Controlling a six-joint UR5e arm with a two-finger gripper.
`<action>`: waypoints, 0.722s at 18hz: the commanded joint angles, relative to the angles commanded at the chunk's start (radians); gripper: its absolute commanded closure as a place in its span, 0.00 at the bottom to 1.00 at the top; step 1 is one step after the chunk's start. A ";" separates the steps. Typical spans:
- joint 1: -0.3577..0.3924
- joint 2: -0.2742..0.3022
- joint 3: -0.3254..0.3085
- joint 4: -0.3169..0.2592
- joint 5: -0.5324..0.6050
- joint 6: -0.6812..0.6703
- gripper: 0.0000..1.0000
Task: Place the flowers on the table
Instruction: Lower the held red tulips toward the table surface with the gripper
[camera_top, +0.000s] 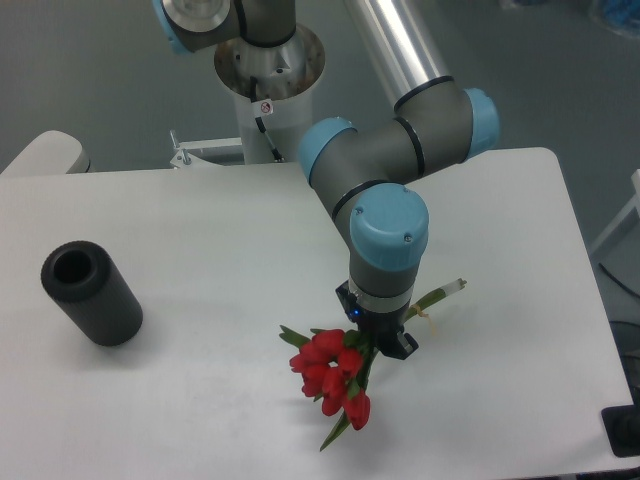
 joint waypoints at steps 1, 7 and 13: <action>0.000 0.000 -0.002 0.000 0.000 0.000 0.95; 0.000 0.009 -0.024 -0.002 0.003 0.000 0.94; -0.038 0.034 -0.113 -0.012 0.090 0.002 0.93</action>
